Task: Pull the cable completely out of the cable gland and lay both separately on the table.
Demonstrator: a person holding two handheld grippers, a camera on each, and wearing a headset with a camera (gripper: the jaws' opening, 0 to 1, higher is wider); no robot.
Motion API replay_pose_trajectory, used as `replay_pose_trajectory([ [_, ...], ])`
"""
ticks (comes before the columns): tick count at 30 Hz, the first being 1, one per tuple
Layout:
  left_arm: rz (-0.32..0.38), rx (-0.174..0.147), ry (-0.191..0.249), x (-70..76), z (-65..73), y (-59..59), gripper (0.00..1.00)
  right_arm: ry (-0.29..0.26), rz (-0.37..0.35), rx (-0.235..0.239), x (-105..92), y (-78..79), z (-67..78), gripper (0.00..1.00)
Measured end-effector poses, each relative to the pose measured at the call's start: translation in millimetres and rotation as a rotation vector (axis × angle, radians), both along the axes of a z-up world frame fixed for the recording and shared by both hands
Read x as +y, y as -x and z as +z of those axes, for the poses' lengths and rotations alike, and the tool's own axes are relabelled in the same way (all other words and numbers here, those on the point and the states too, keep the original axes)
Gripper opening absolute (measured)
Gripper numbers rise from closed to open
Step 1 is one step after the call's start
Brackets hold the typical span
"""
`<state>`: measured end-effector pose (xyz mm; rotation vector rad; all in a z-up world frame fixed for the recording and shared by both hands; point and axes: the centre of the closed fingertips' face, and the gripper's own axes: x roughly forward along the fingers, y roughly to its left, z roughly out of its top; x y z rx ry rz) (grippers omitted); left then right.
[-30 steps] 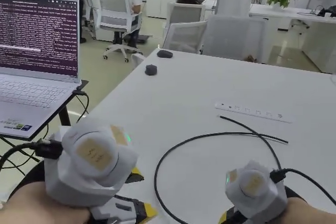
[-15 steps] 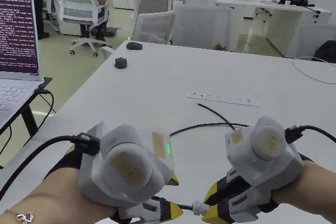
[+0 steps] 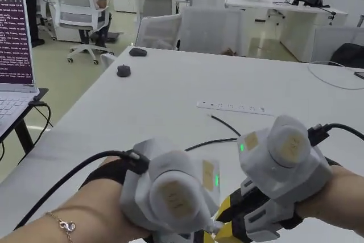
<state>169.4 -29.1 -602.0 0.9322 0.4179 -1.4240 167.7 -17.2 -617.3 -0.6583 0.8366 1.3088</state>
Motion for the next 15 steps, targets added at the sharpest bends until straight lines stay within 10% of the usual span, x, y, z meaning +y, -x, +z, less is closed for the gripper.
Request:
replay_pose_trajectory([
  [10,-0.060,-0.022,-0.078,-1.5,-10.2,-2.2,0.17,-0.011,-0.031,0.029,1.7,-0.6,1.5,0.12],
  [15,-0.054,0.017,-0.100,-1.7,-13.5,-5.0,0.16,-0.008,-0.033,0.016,1.2,-2.1,-1.5,0.12],
])
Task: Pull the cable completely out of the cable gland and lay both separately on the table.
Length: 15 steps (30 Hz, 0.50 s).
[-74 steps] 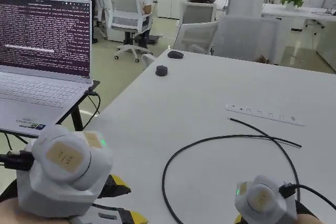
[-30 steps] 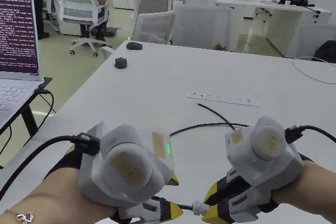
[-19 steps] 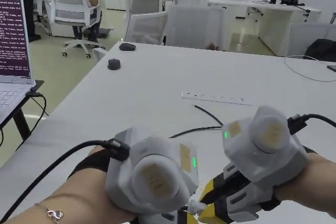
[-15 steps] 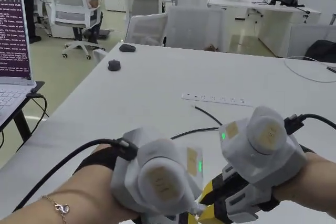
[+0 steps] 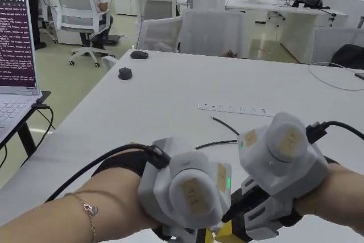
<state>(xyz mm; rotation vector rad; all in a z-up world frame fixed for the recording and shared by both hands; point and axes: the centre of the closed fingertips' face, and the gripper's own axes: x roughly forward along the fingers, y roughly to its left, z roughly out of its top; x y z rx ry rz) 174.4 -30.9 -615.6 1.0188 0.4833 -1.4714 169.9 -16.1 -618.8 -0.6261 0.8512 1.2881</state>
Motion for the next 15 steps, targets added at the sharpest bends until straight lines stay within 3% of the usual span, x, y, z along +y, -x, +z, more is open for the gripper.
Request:
replay_pose_trajectory([
  [4,0.016,0.014,-0.018,0.4,-3.0,-7.1,0.16,0.020,-0.002,-0.063,0.2,-6.5,-2.5,0.12],
  [5,0.023,0.036,-0.018,0.8,-3.9,-8.4,0.16,0.023,-0.007,-0.072,0.5,-7.4,-3.3,0.12],
  [8,0.054,0.108,-0.009,2.9,-5.7,-11.6,0.16,0.026,0.001,-0.128,1.5,-11.2,-4.3,0.11],
  [12,0.087,0.270,0.043,4.2,-9.9,-11.2,0.16,0.023,0.030,-0.185,2.5,-11.5,-7.6,0.11],
  [14,0.098,0.327,0.052,4.7,-11.6,-11.1,0.16,0.035,0.066,-0.239,2.8,-12.3,-8.0,0.11],
  [15,0.099,0.337,0.053,4.2,-12.4,-11.7,0.16,0.045,0.080,-0.258,2.4,-12.4,-8.4,0.11],
])
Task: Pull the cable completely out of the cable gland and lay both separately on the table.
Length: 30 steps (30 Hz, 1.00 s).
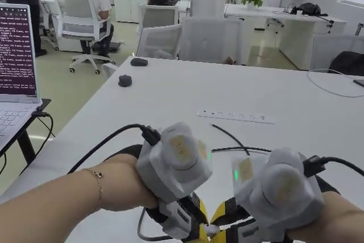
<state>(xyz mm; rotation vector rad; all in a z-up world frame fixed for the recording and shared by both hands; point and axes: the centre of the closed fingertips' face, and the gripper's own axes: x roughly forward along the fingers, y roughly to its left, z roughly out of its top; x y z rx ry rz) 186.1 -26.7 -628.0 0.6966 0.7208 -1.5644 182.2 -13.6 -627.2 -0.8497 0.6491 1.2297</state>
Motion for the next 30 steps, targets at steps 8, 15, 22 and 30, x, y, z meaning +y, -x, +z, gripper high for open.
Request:
replay_pose_trajectory([
  [8,0.031,0.074,-0.033,-2.7,-2.6,2.0,0.15,0.094,0.123,-0.169,0.3,1.7,-1.7,0.11],
  [15,0.110,0.172,-0.042,-1.5,-0.5,3.8,0.16,0.141,0.229,-0.293,-0.5,3.4,0.9,0.12],
  [22,0.090,-0.010,-0.056,-3.5,7.6,-2.6,0.16,0.040,0.006,-0.166,-11.9,-11.6,8.5,0.20],
  [30,0.032,-0.315,-0.071,-5.4,18.4,-11.5,0.16,-0.052,-0.108,-0.054,-23.9,-17.4,11.8,0.21],
])
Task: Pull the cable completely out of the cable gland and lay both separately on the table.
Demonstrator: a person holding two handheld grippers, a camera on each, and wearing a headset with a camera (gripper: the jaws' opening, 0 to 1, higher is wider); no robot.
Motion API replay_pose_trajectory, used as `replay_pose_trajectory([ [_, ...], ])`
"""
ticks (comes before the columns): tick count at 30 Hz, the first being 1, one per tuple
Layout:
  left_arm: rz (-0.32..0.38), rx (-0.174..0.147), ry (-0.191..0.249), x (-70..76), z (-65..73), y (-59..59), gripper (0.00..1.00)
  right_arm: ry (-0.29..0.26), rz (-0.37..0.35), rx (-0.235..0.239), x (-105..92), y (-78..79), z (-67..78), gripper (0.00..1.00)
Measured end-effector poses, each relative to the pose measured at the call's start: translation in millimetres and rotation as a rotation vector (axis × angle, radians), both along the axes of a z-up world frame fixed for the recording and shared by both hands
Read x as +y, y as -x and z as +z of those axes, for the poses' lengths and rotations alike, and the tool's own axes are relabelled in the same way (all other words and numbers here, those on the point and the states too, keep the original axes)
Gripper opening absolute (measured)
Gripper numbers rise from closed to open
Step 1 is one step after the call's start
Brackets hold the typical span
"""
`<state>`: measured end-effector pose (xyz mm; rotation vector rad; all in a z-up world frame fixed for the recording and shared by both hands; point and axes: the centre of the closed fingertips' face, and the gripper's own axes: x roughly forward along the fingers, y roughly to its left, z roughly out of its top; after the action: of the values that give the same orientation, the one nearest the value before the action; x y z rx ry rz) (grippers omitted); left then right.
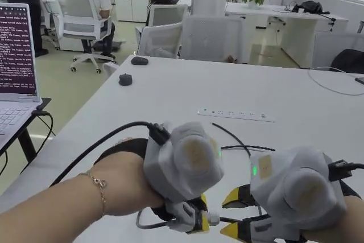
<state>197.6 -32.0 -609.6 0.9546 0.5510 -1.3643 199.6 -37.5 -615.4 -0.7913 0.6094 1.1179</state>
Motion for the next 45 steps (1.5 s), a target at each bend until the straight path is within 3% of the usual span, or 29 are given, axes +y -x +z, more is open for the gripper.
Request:
replay_pose_trajectory([
  [2,-0.039,-0.111,-0.024,-2.4,3.3,-3.1,0.16,0.000,-0.010,0.004,-0.1,-1.1,-1.1,0.20],
  [6,-0.057,-0.128,-0.001,-10.6,6.1,2.3,0.16,-0.018,-0.016,0.019,3.5,-0.2,-1.4,0.09],
  [9,-0.056,-0.145,-0.022,-7.8,5.6,-1.1,0.16,0.010,-0.011,0.004,0.8,0.4,-4.4,0.03],
  [11,-0.074,-0.188,-0.049,-3.9,6.8,-1.7,0.16,0.008,-0.023,-0.005,-2.2,-0.7,-4.1,0.03],
  [17,-0.033,-0.183,-0.043,5.7,9.2,-6.6,0.16,-0.029,-0.059,0.010,-15.1,1.2,-4.1,0.03],
  [24,0.048,-0.156,-0.044,28.1,3.4,-17.0,0.16,0.005,-0.109,0.007,-40.5,-1.2,-8.8,0.02],
  [30,0.110,-0.119,-0.071,45.2,-8.6,-14.2,0.16,0.004,-0.161,0.018,-56.8,-3.0,-13.8,0.03],
  [34,0.115,-0.106,-0.122,55.4,-18.0,-9.7,0.16,0.053,-0.182,0.026,-70.8,-1.5,-24.0,0.03],
  [39,0.140,-0.089,-0.126,64.5,-20.7,-7.9,0.16,0.097,-0.213,0.033,-89.6,-4.5,-33.3,0.03],
  [45,0.159,-0.077,-0.135,72.5,-22.6,-7.1,0.16,0.139,-0.200,0.057,-103.9,-7.4,-49.1,0.03],
])
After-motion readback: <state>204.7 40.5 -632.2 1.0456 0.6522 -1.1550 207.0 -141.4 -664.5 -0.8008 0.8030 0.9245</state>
